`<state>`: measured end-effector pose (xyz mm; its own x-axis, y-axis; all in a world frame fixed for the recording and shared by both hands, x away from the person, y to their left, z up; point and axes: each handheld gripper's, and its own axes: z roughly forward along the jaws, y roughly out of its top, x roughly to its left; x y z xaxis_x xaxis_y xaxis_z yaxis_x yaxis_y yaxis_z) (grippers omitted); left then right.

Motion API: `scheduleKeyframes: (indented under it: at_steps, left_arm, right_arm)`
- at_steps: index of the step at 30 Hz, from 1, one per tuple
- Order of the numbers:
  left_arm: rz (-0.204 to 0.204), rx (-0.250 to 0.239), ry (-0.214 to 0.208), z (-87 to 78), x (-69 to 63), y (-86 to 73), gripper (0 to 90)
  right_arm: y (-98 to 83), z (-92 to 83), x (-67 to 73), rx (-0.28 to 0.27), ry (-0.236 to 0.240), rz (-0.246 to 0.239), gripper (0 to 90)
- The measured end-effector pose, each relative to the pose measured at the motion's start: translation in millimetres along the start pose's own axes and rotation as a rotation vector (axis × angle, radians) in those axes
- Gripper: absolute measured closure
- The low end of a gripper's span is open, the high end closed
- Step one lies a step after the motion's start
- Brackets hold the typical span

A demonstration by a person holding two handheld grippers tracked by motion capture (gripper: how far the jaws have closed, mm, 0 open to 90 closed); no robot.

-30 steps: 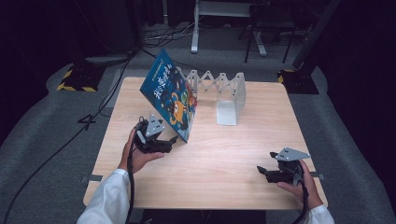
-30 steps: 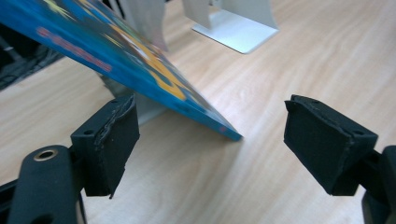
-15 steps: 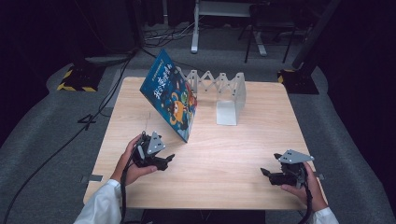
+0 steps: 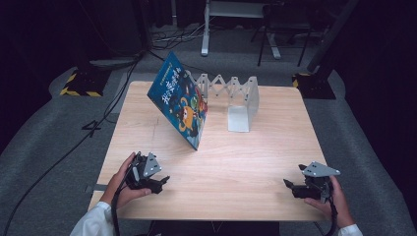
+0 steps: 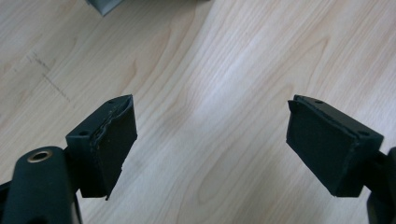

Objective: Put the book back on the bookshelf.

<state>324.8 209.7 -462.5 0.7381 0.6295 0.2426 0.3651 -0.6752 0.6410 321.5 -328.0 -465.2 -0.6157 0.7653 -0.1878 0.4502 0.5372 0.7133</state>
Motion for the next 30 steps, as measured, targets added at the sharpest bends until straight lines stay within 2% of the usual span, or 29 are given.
scheduleKeyframes:
  at_steps: [7, 8, 15, 21, 22, 23, 30]
  left_arm:
    - [-0.002, 0.029, 0.009, -2.1, 0.0, -16.5, 16.6]
    - [-0.017, 0.03, 0.007, -2.6, 0.8, -22.1, 16.6]
    - [-0.045, 0.036, 0.02, -7.5, 4.7, -36.0, 16.6]
    - [-0.102, 0.023, 0.019, -13.9, 12.1, -53.9, 16.6]
    - [-0.102, 0.023, 0.019, -13.9, 12.1, -53.9, 16.6]
    - [-0.117, 0.017, 0.016, -15.4, 14.1, -59.8, 16.6]
    - [-0.201, 0.009, -0.009, -18.2, 23.5, -81.4, 16.6]
  right_arm:
    - [-12.8, -2.6, -7.5, 0.011, -0.016, 0.023, 21.5]
    - [-16.7, -3.3, -10.0, 0.009, -0.016, 0.035, 21.5]
    - [-27.4, -5.9, -17.0, 0.006, -0.024, 0.066, 21.5]
    - [-41.0, -10.3, -28.0, 0.001, -0.046, 0.126, 21.6]
    - [-41.0, -10.3, -28.0, 0.001, -0.046, 0.126, 21.6]
    - [-46.8, -13.2, -32.1, -0.004, -0.05, 0.154, 21.6]
    - [-59.5, -17.3, -39.8, -0.003, -0.062, 0.226, 20.3]
